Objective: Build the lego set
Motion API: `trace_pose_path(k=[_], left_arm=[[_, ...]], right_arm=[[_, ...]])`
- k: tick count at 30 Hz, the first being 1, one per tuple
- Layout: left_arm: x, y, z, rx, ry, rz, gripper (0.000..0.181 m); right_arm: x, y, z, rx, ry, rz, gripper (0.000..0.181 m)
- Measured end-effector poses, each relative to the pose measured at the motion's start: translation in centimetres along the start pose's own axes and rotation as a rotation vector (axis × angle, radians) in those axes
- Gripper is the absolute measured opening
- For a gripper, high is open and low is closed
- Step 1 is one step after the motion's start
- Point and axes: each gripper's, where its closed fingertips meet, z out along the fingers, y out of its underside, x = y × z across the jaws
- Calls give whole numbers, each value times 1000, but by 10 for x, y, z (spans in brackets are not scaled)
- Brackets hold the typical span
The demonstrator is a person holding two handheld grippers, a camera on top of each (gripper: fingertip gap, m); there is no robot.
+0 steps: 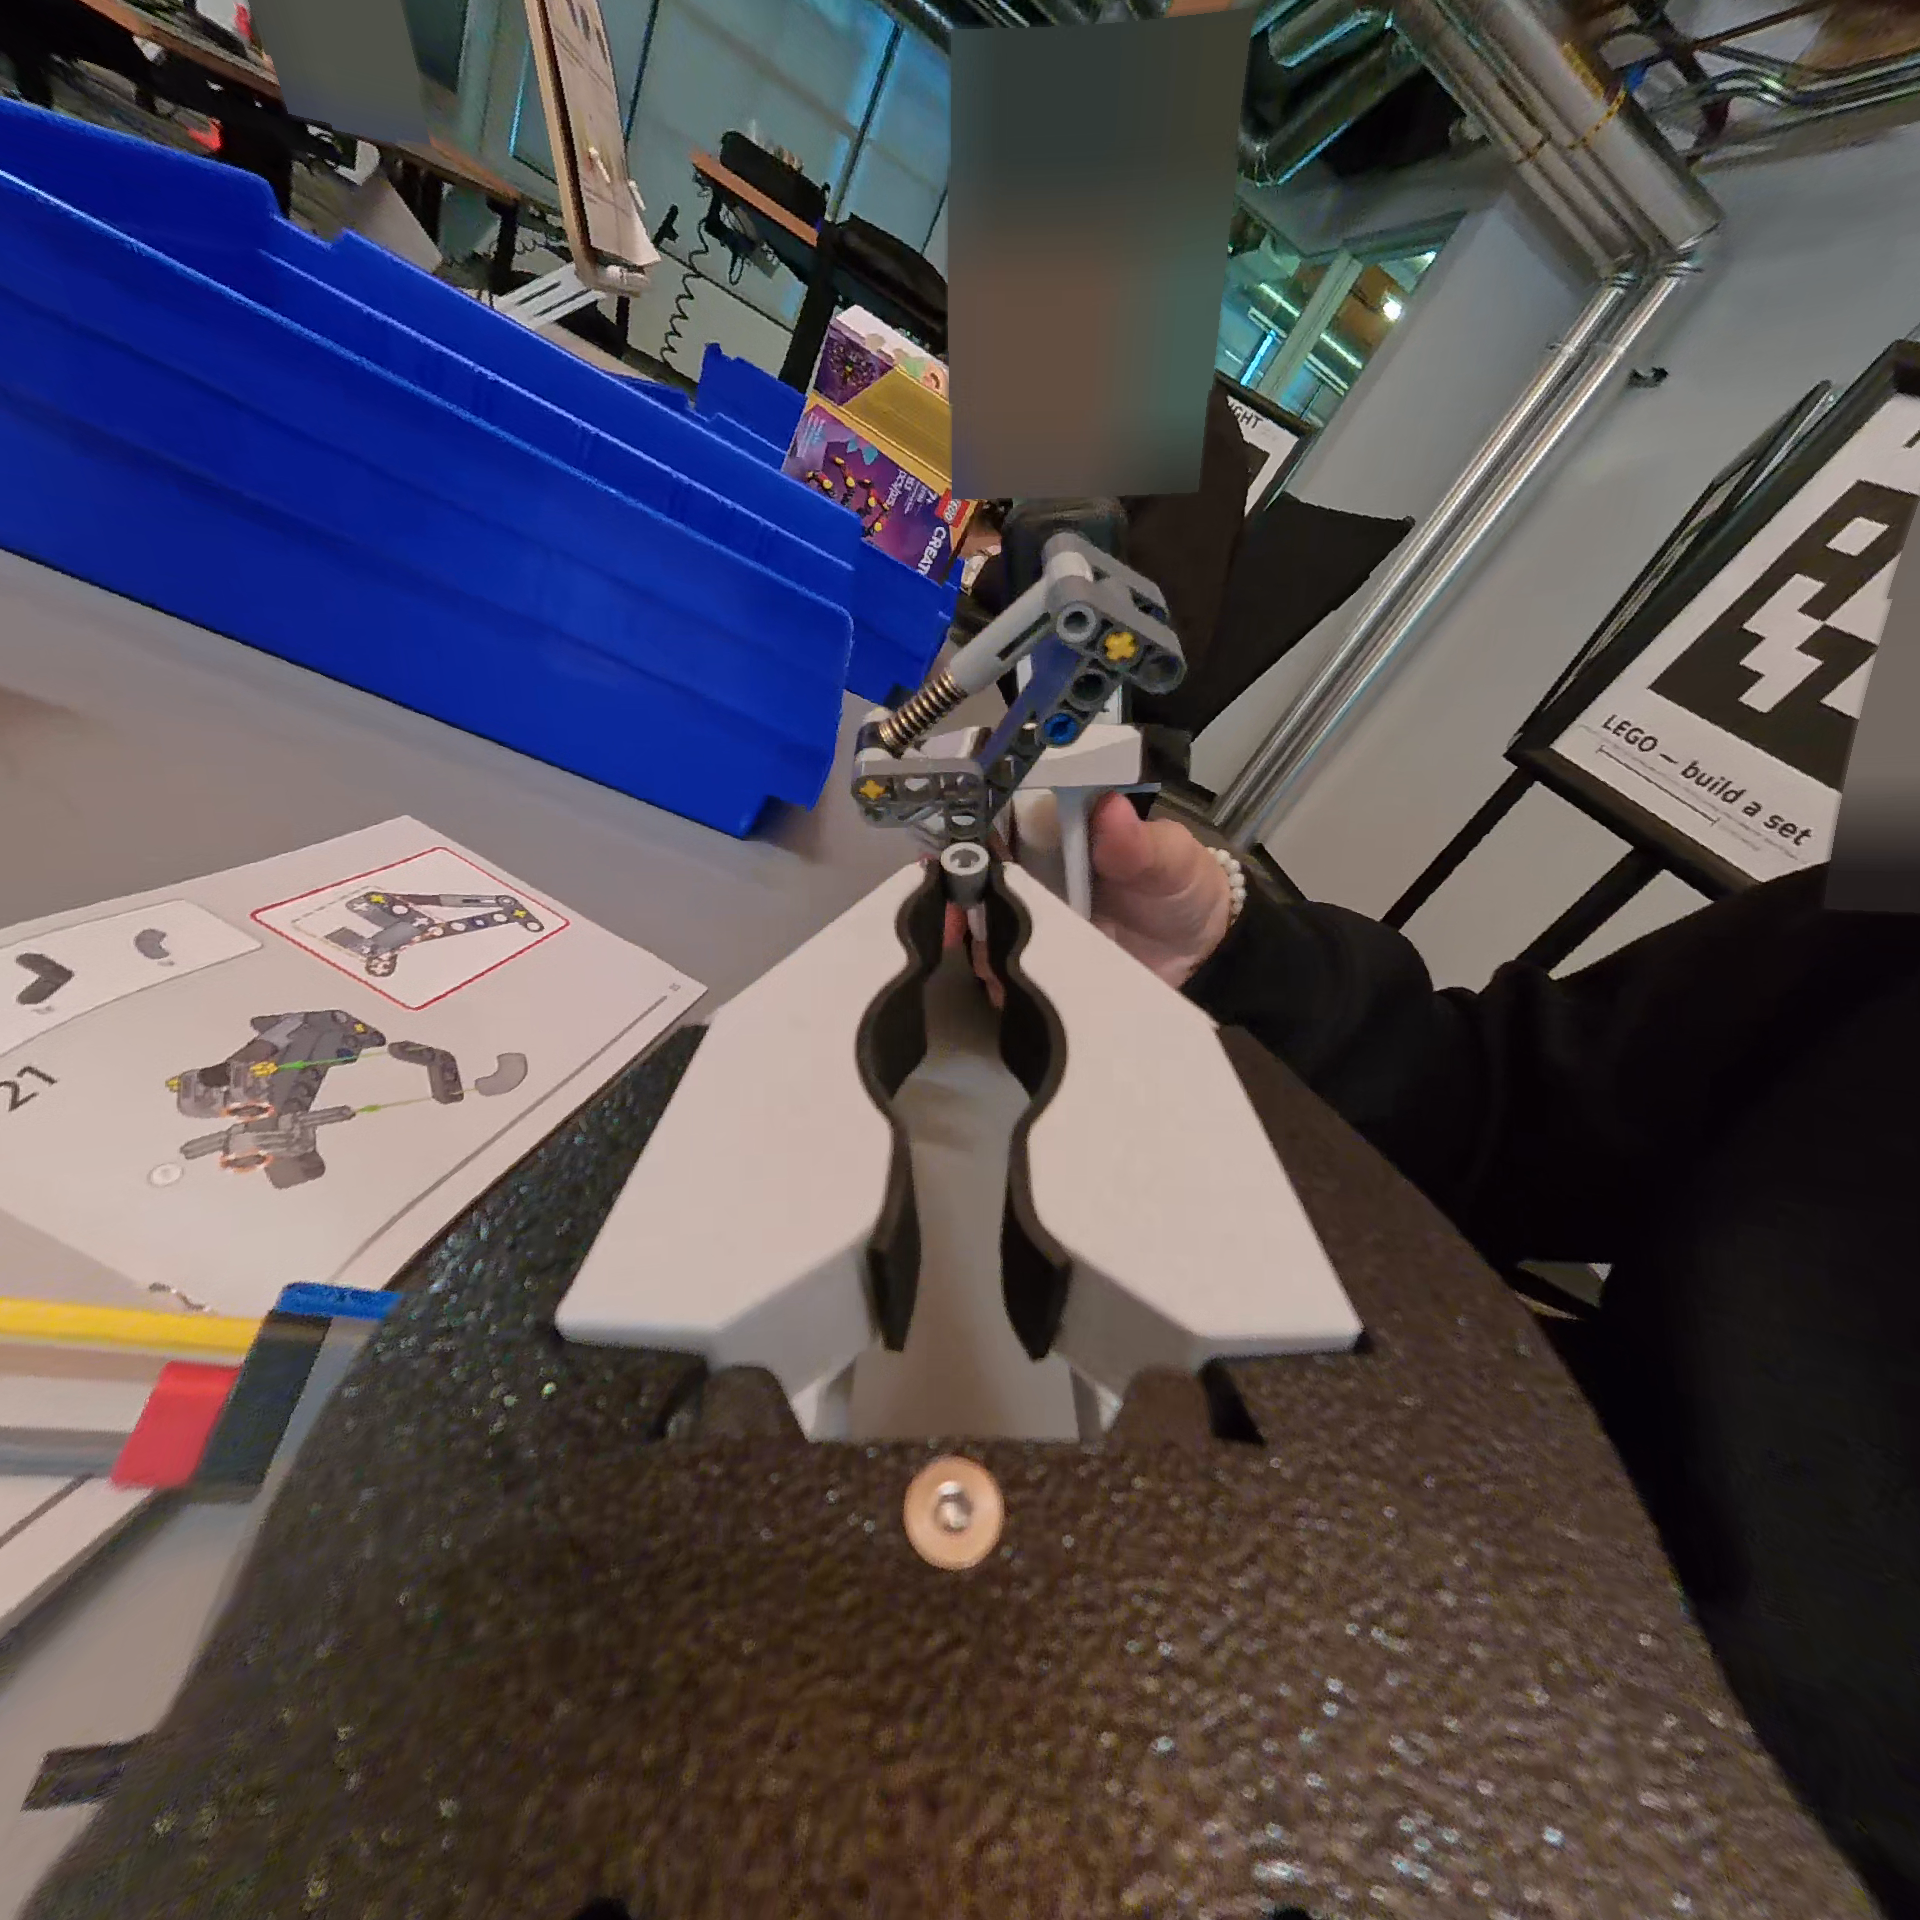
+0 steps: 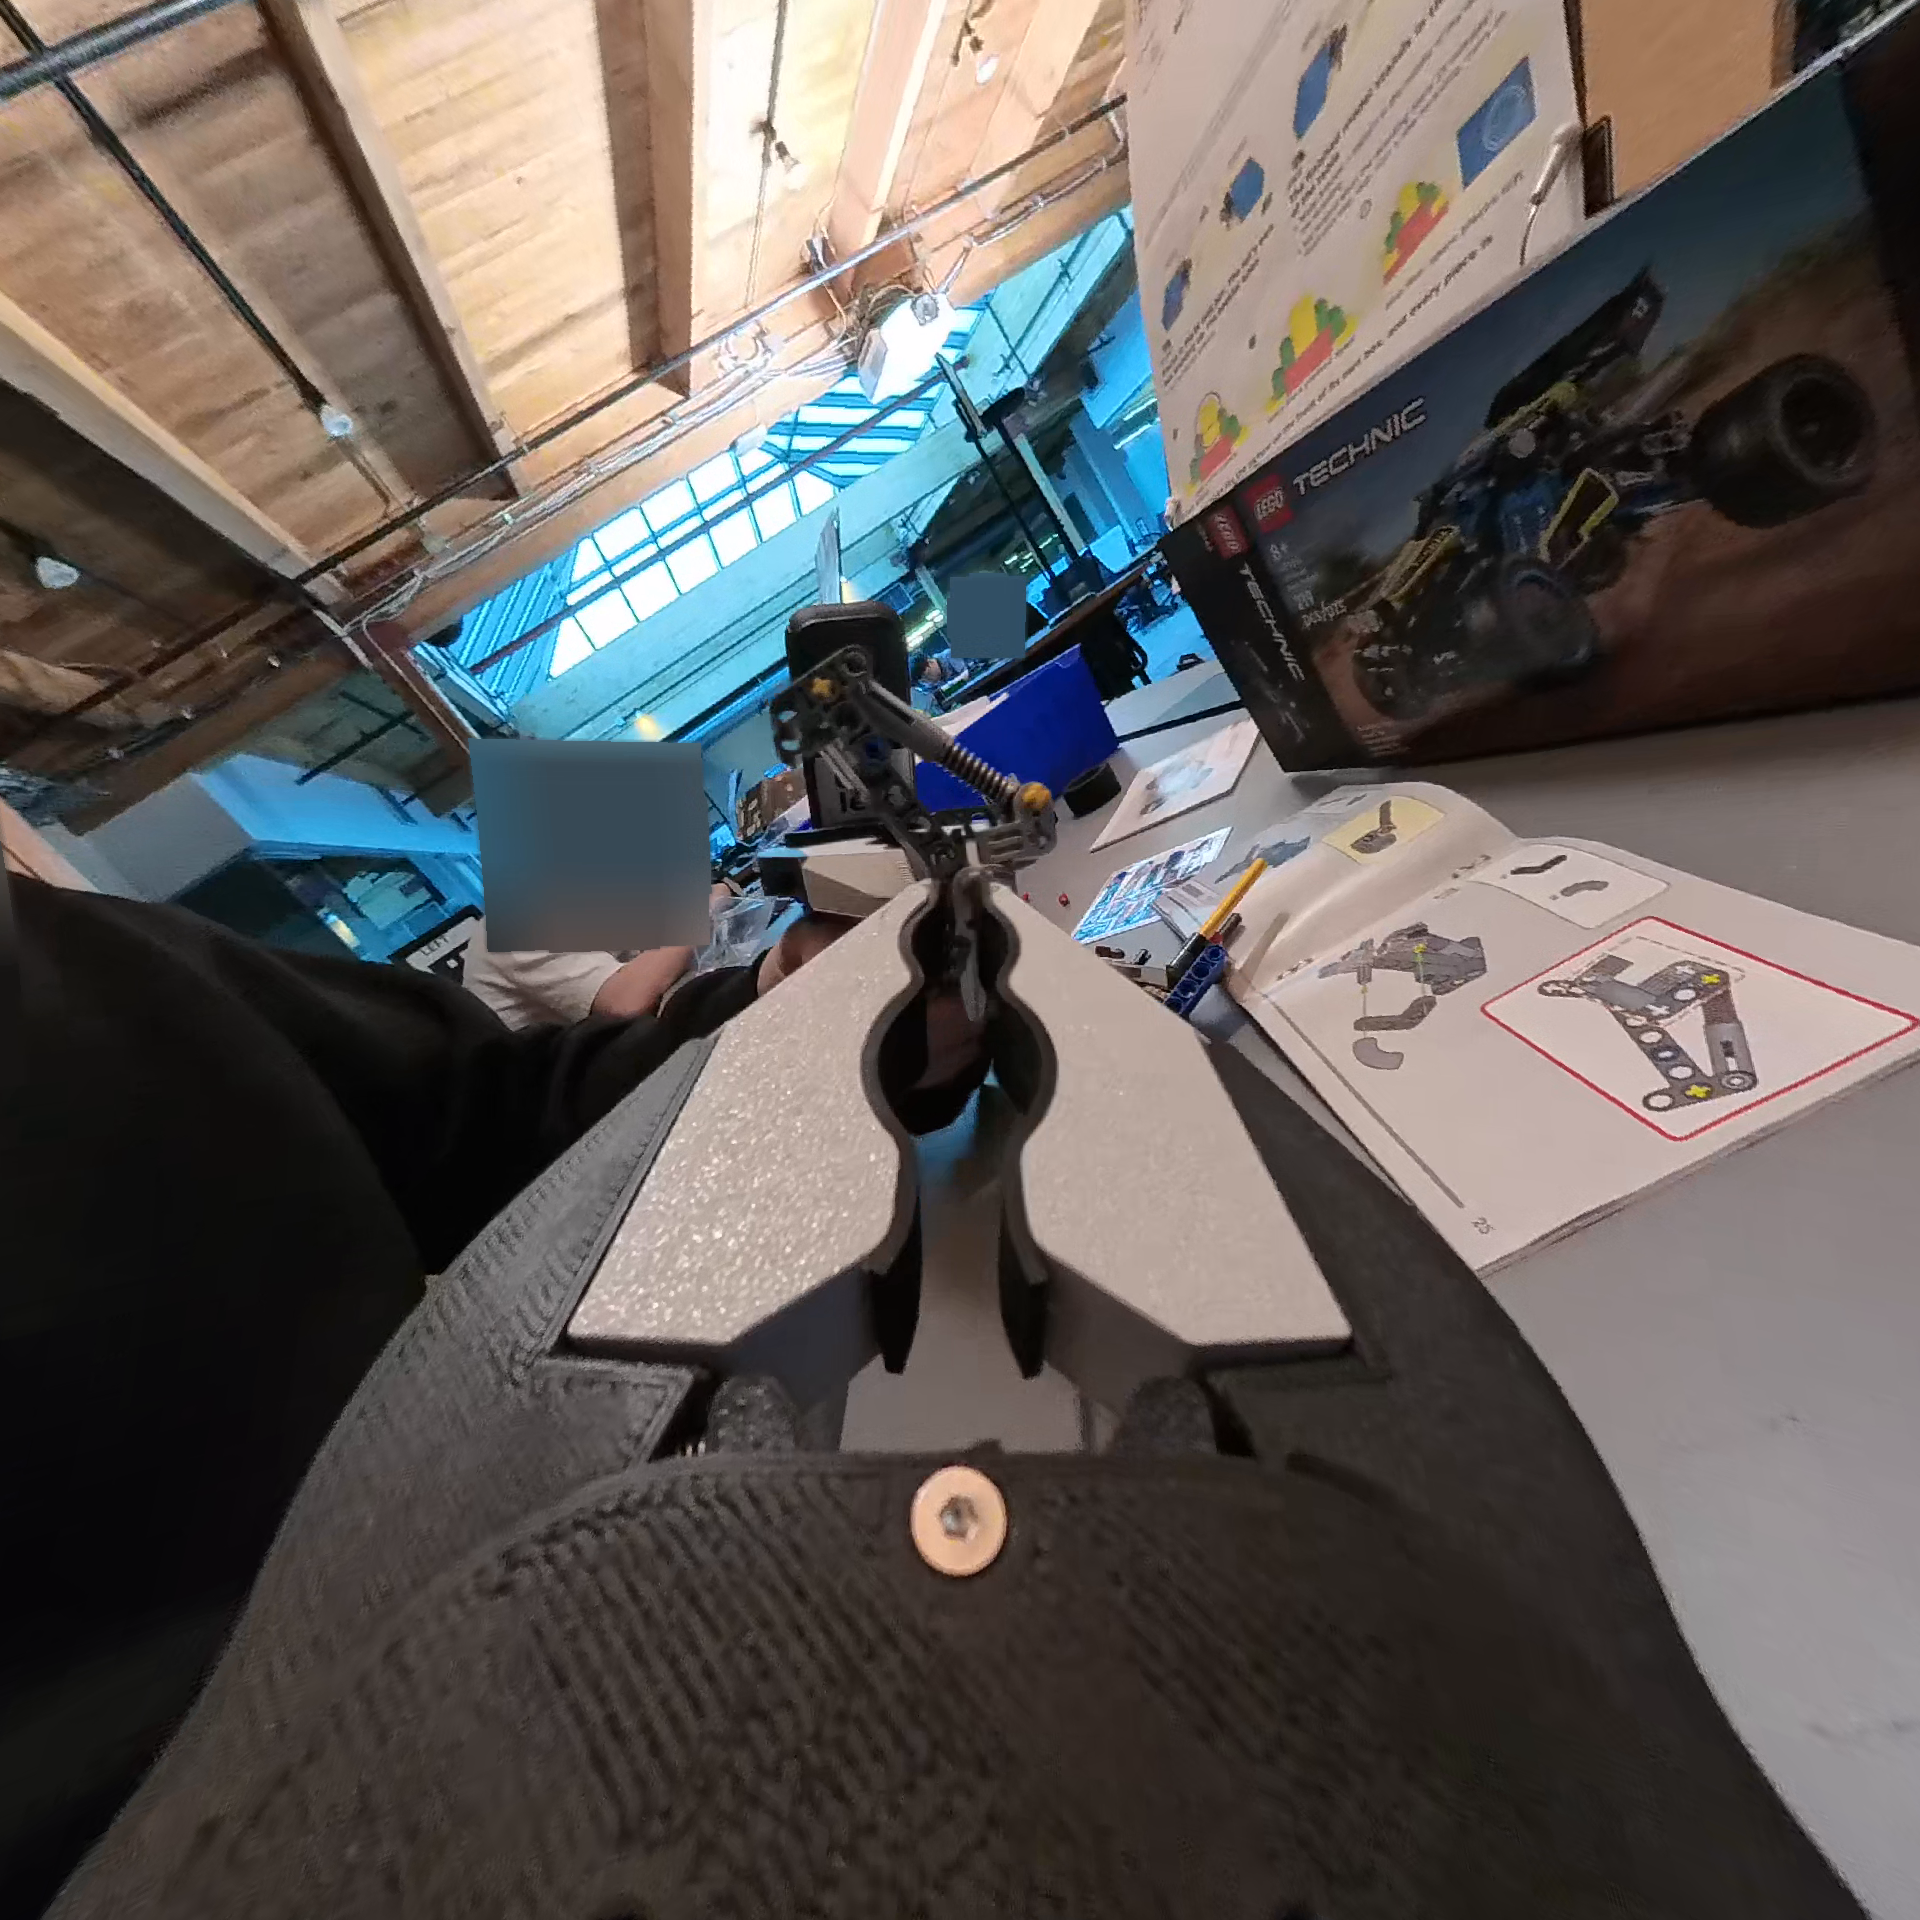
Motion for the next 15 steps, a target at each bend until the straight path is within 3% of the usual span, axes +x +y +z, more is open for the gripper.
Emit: trace_pose_path(k=[15], left_arm=[[1, 10, 2, -40, 22, 24, 5]], right_arm=[[5, 11, -3, -122, 67, -69, 1]])
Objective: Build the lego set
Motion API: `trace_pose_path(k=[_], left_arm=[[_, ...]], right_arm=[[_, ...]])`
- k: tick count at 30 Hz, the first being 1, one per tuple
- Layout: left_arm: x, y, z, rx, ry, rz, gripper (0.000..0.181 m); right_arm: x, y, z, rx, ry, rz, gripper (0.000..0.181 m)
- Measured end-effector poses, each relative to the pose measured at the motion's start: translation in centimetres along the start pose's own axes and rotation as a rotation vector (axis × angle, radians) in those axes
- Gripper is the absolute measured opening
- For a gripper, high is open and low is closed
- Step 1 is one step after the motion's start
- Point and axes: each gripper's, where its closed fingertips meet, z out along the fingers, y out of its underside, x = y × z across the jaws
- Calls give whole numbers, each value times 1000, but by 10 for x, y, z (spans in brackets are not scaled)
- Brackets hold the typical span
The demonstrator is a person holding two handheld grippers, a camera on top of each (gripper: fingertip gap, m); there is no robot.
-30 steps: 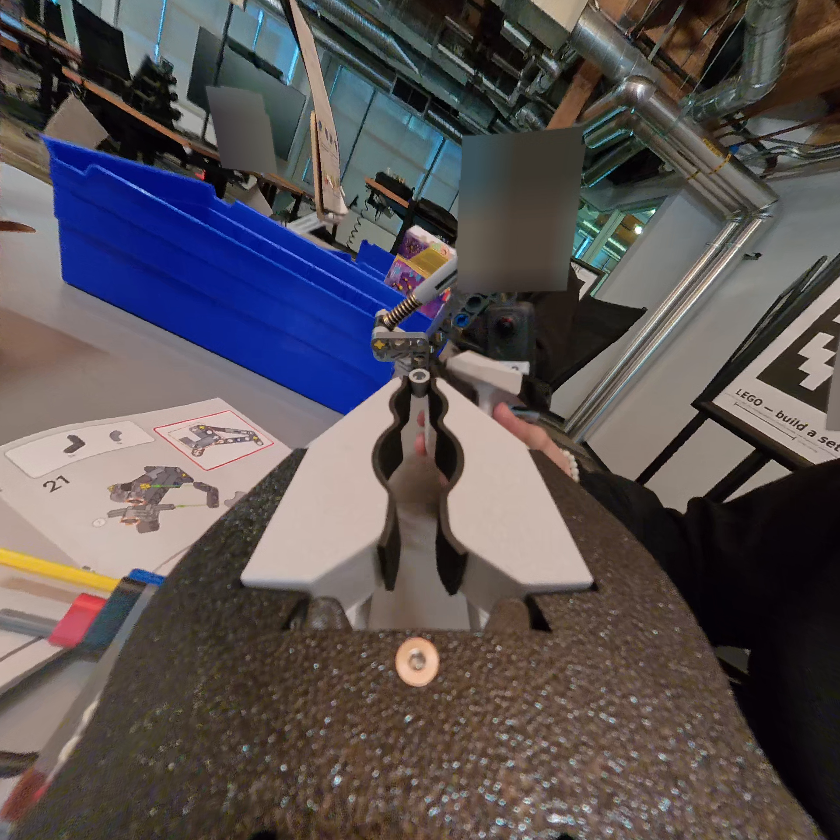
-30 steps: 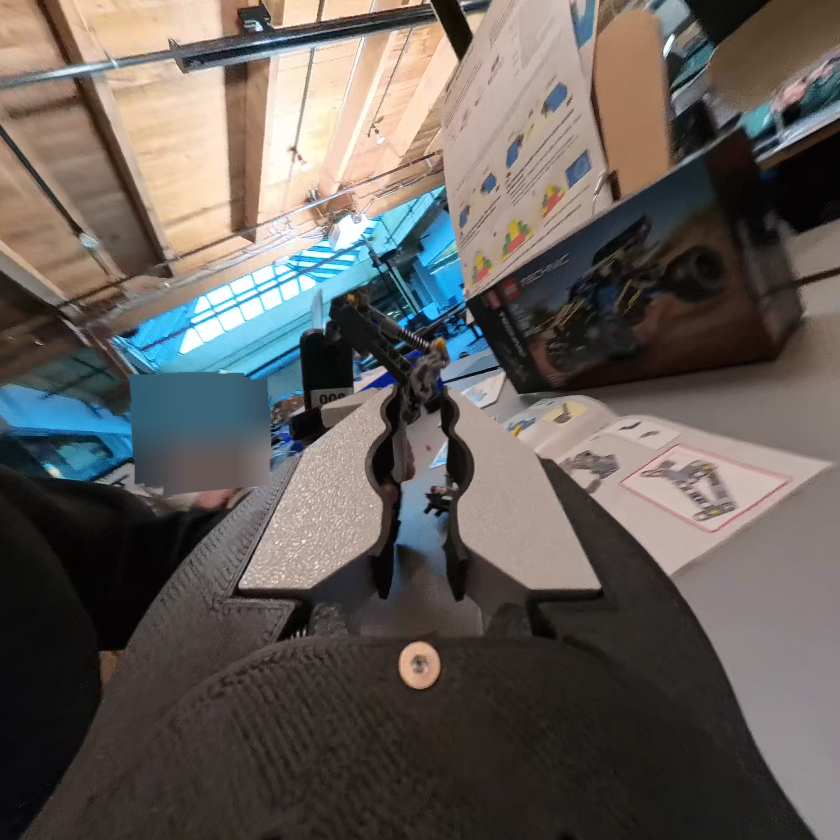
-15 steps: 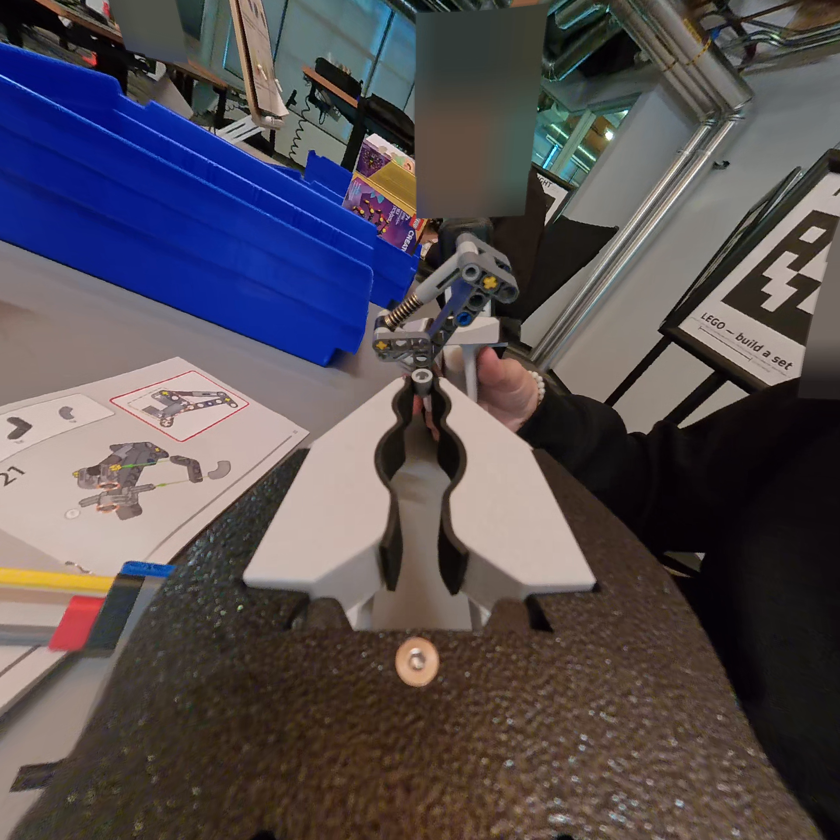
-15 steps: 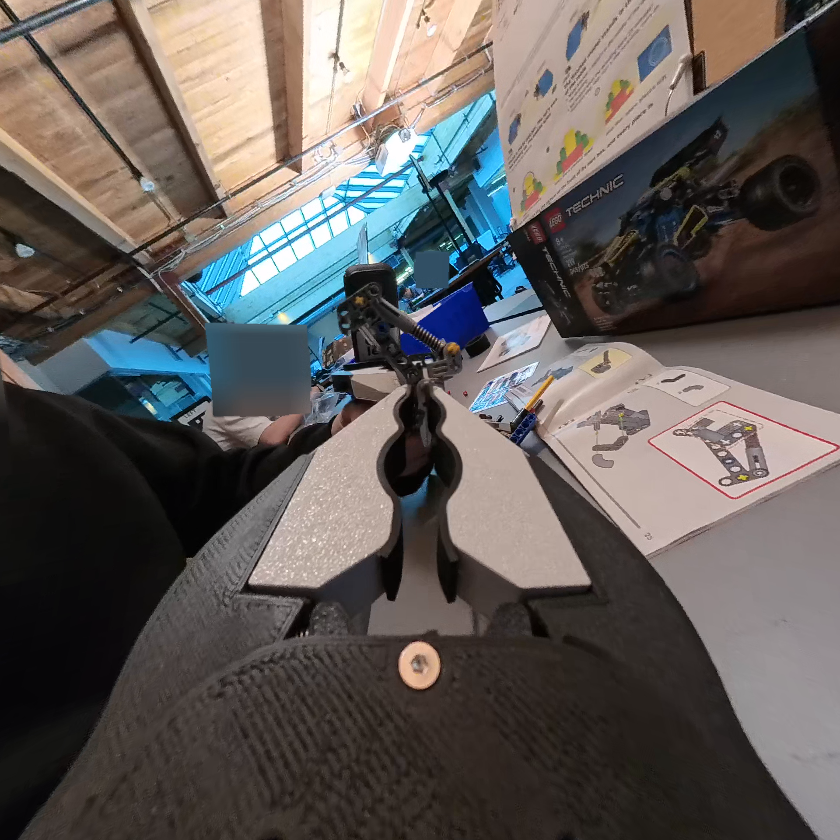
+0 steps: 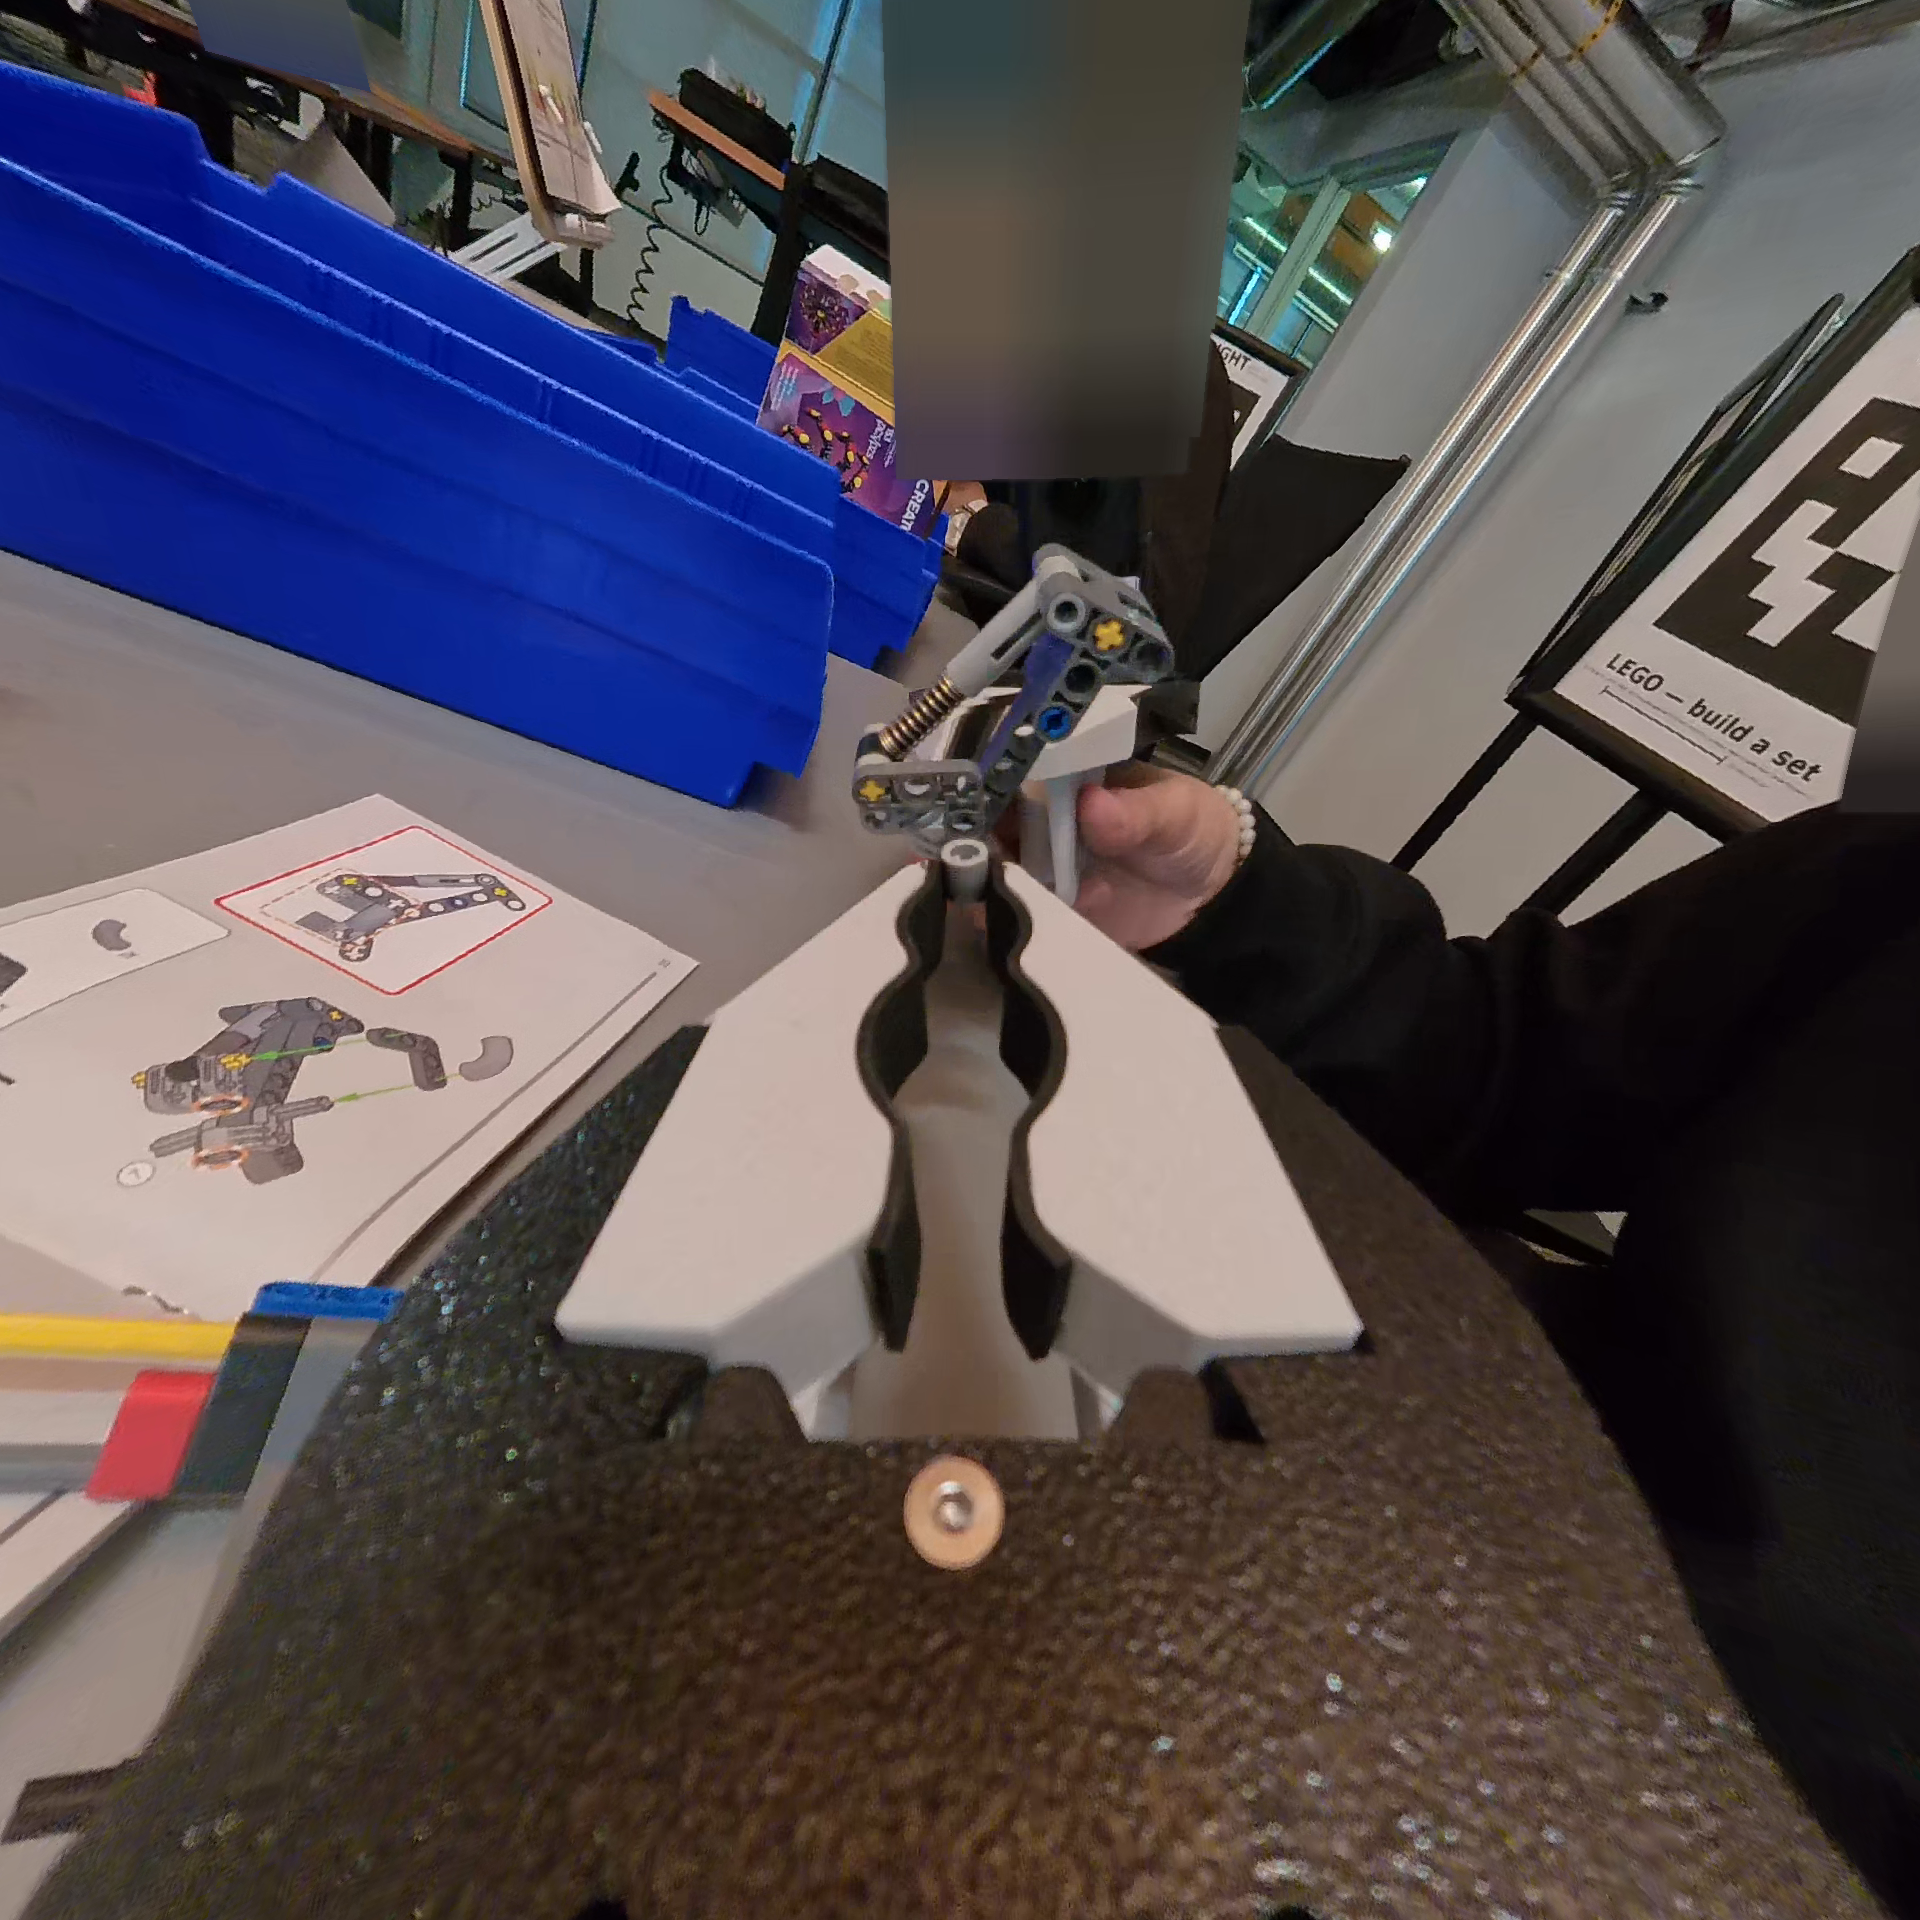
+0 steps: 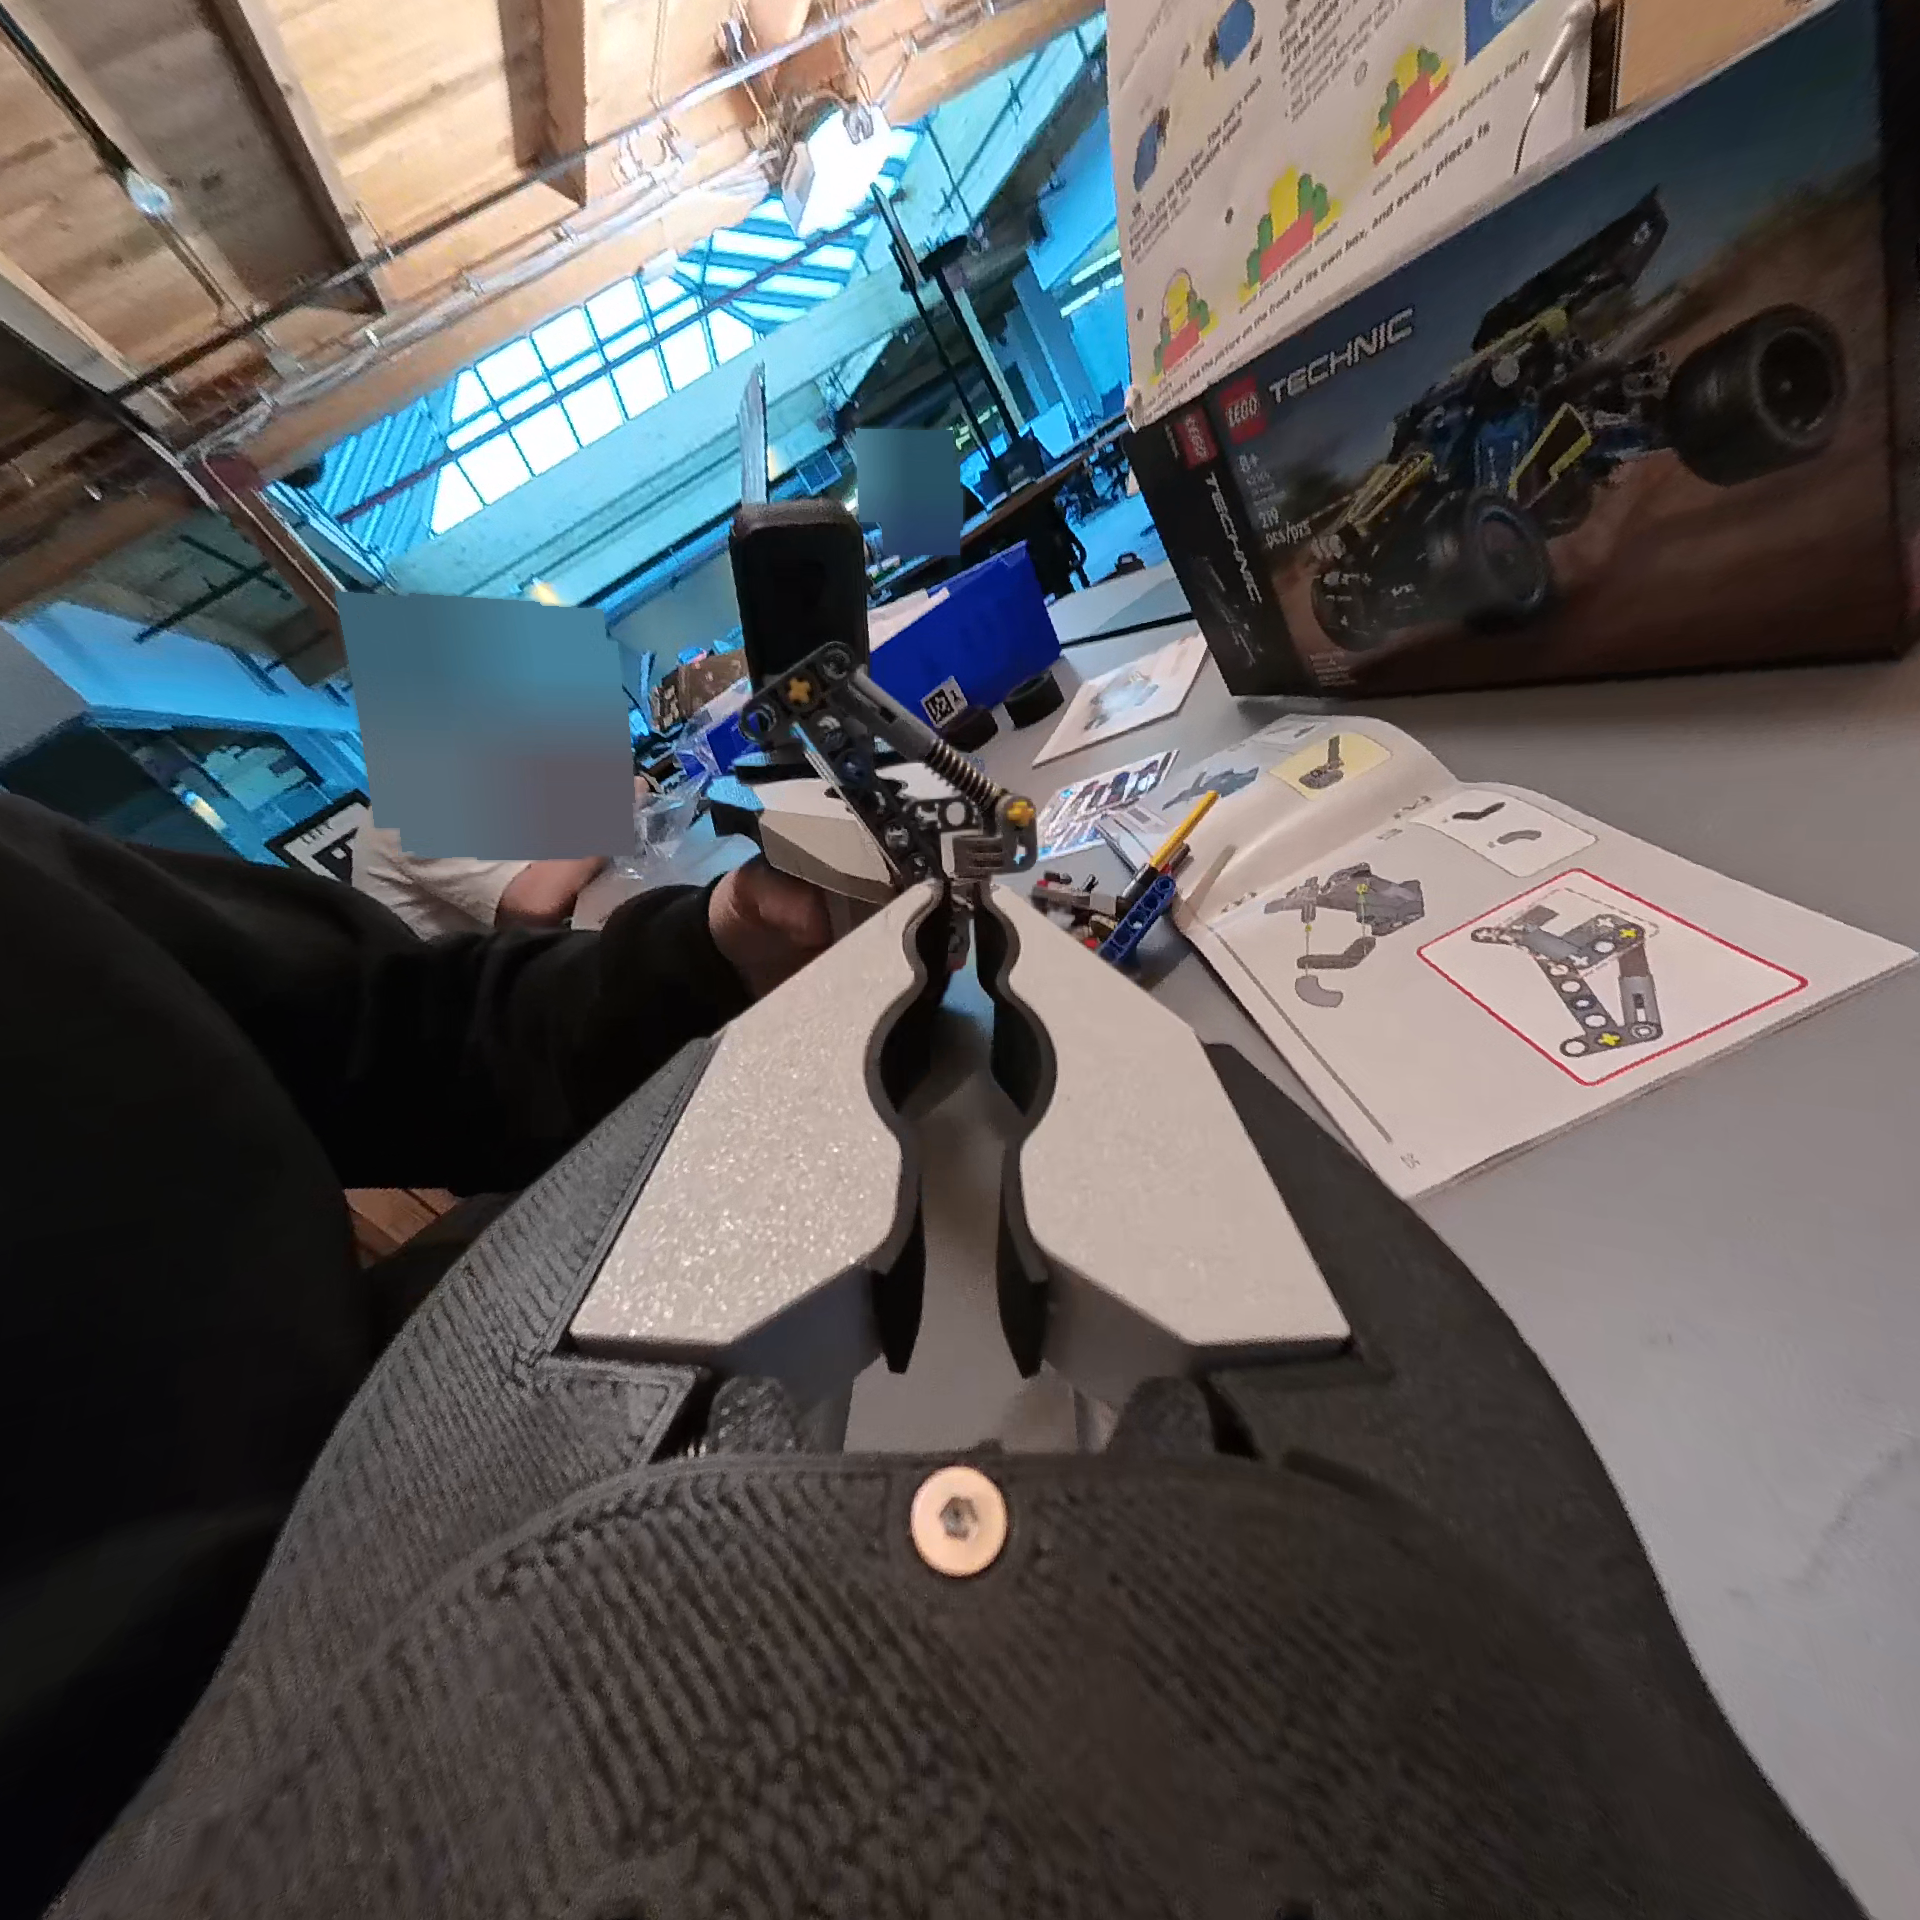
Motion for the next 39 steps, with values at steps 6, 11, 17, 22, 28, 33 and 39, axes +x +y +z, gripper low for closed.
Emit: trace_pose_path(k=[6, 11, 17, 22, 28, 33, 39], left_arm=[[0, 2, 1, -17, 5, 4, 5], [1, 4, 2, -32, 5, 15, 5], [2, 4, 2, -26, 15, 10, 5], [4, 4, 2, -27, 20, 13, 5], [5, 5, 3, -33, 31, 14, 5], [6, 3, 1, -17, 46, 1, 5], [9, -1, 0, 21, 76, -32, 5]], right_arm=[[0, 7, -2, -71, 7, -7, 2], [-2, 9, -5, -94, -6, -31, 3], [-3, 13, -5, -118, -11, -52, 3], [-6, 11, -5, -101, -40, -27, 7], [-7, 12, -6, -103, -54, -10, 3], [-8, 12, -4, -98, -54, -20, 3], [-11, 25, 2, -185, -55, -19, 2]])
